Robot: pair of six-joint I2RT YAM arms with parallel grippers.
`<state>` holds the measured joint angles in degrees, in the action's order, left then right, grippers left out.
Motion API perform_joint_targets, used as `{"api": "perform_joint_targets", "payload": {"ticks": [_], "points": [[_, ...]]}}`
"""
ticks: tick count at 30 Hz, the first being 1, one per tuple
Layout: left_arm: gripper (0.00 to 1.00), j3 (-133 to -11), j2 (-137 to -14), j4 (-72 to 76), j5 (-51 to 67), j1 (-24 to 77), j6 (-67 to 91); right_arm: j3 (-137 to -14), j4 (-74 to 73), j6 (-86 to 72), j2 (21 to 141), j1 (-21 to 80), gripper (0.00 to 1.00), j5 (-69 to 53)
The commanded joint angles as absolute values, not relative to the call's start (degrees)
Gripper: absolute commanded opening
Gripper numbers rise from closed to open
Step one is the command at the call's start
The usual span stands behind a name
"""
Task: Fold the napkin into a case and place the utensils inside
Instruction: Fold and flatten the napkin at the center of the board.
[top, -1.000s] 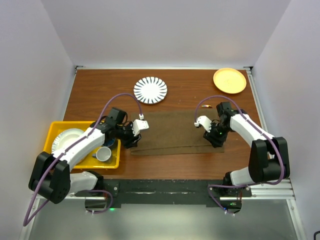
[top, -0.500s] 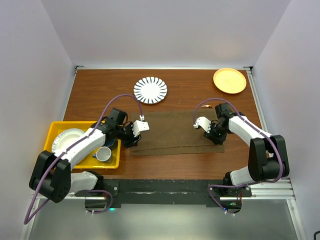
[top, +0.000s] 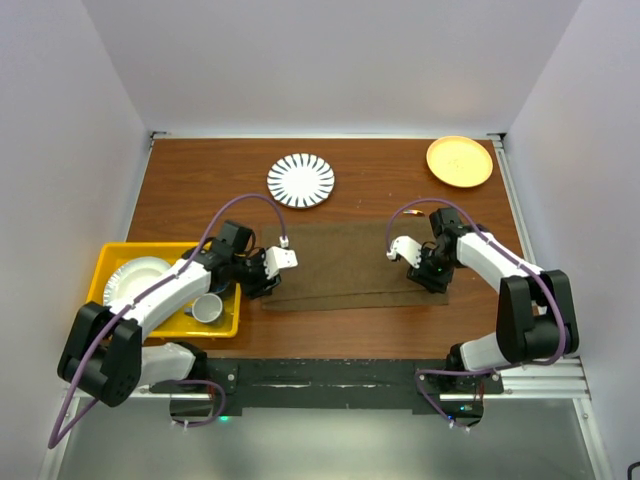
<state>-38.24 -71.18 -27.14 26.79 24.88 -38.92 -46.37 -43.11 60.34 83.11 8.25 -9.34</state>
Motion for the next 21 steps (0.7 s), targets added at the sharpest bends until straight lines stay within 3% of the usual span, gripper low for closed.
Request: {"api": "perform_joint_targets", "payload": {"ticks": [1,9,15,21], "points": [[0.46,-37.8,-69.8,-24.9,27.1,25.1,-41.0,-46.8,-42.5,61.9,83.9,8.6,0.46,-7.8],[0.46,-37.6,-69.7,-24.4,26.5,25.3,-42.1,-46.0,-41.3,61.6,84.5,8.8,0.33,-7.4],[0.46,-37.6,-69.6,-24.3,26.6,25.8,-42.7,-46.8,-43.5,61.3,83.4,9.0,0.01,-8.1],[0.44,-37.6,-69.1,-24.4,26.7,26.7,-43.5,-51.1,-48.8,60.6,80.2,8.9,0.00,-10.2]]}}
